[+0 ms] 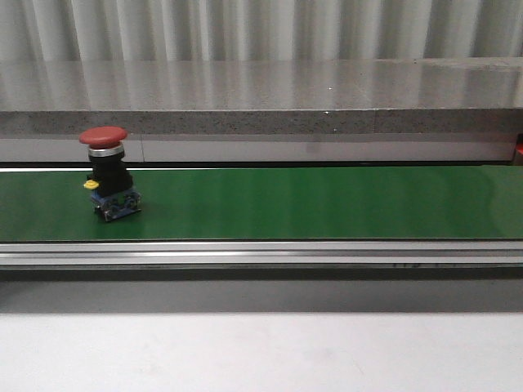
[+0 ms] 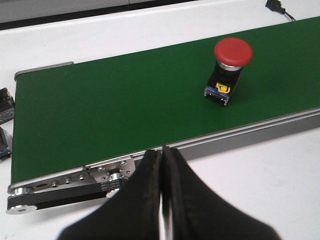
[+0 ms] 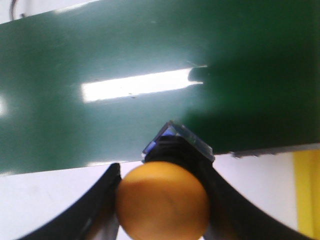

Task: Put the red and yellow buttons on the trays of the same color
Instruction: 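Lower the right gripper onto the arriving yellow button and grasp it, then carry the yellow button over the yellow tray and open the right gripper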

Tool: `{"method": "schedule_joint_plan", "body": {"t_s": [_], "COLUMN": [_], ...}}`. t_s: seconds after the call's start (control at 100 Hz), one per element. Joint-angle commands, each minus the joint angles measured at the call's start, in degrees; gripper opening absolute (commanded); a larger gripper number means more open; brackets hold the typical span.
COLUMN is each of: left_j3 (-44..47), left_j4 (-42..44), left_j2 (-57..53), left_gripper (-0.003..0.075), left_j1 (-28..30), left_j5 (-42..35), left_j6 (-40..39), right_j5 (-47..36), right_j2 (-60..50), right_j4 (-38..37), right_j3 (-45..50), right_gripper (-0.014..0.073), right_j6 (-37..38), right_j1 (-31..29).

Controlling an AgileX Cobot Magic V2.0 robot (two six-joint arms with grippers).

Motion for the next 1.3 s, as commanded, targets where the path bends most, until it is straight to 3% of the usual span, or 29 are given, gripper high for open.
{"method": "schedule_joint_plan", "body": {"t_s": [0.0, 0.23, 0.54, 1.29], "left_j3": [-1.50, -1.50, -1.50, -1.50], "left_j4": [-0.58, -0.58, -0.58, -0.58], "left_j2": [-0.03, -0.03, -0.03, -0.03], "left_gripper": [-0.0020, -0.0020, -0.0020, -0.0020], "left_j1": [-0.54, -0.54, -0.54, -0.54], "left_j5": [-4.23, -4.23, -4.14, -4.14], "left_j6": [0.17, 0.17, 0.17, 0.17], "right_j5": [-0.58, -2.07, -7.03, -18.91], "right_j2": [-3.49, -5.21, -3.59, 12.32], "right_j4": [0.61, 0.55, 0.36, 3.89], "right_j3": [0.11, 2.78, 5.48, 7.66], "right_gripper": [0.0091, 0.0091, 0.0091, 0.0091], "right_j6": [0.76, 4.12, 7.12, 8.89], "right_j1": [-4.78, -17.61, -27.01, -27.38]}}
